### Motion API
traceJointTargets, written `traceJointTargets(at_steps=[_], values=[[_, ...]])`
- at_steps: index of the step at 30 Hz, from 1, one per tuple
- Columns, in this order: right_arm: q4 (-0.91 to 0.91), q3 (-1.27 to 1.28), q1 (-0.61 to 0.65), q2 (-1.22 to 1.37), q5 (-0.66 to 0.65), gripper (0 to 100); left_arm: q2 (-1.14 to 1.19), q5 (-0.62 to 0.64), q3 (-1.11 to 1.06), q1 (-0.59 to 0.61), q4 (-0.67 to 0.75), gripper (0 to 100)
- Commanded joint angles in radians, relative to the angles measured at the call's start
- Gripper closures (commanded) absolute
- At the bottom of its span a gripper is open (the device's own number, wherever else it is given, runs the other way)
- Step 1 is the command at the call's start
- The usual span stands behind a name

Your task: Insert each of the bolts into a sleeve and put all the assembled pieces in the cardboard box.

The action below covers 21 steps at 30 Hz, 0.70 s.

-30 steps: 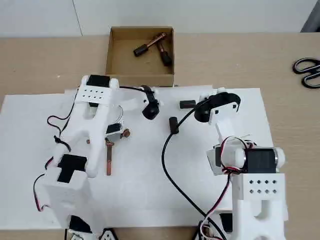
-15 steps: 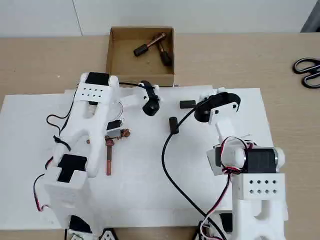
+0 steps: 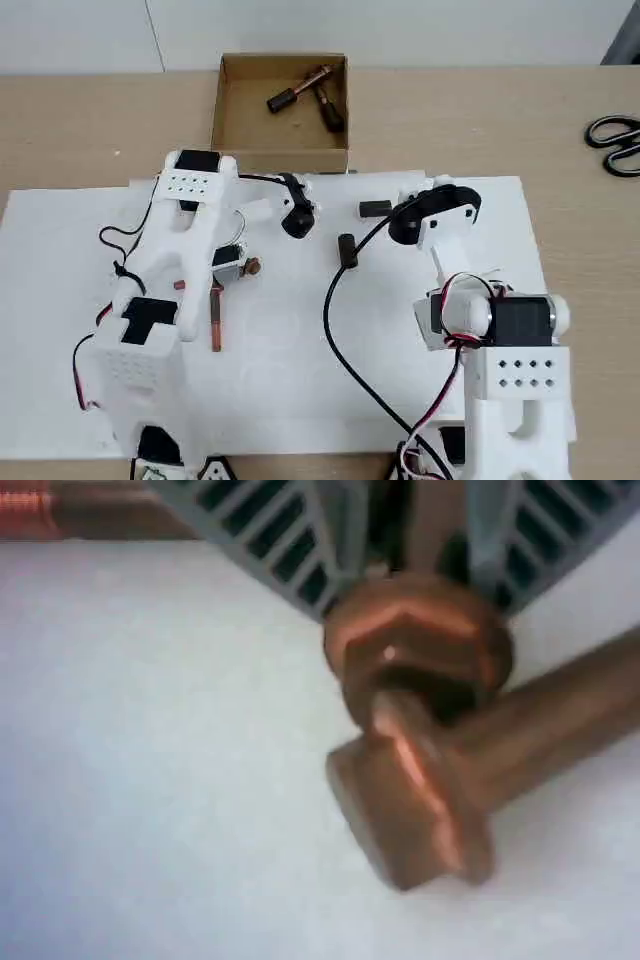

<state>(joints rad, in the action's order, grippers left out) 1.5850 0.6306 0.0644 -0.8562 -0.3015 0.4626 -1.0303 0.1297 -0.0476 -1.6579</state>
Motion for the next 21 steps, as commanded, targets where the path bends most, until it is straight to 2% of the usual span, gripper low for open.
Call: traceJointTargets(at_steps=[1,9,21], values=[[-0.016,-0.005,-0.008,-0.013,-0.009,99.5,-0.005,-0.029,0.024,0.028,-0.026,93],[-0.019,-0.005,-0.008,-0.013,-0.009,99.5,0.02,-0.032,0.019,0.018,-0.029,97],[-0.019,-0.005,-0.008,-0.013,-0.009,99.5,0.068,-0.029,0.021,-0.035,-0.023,97]])
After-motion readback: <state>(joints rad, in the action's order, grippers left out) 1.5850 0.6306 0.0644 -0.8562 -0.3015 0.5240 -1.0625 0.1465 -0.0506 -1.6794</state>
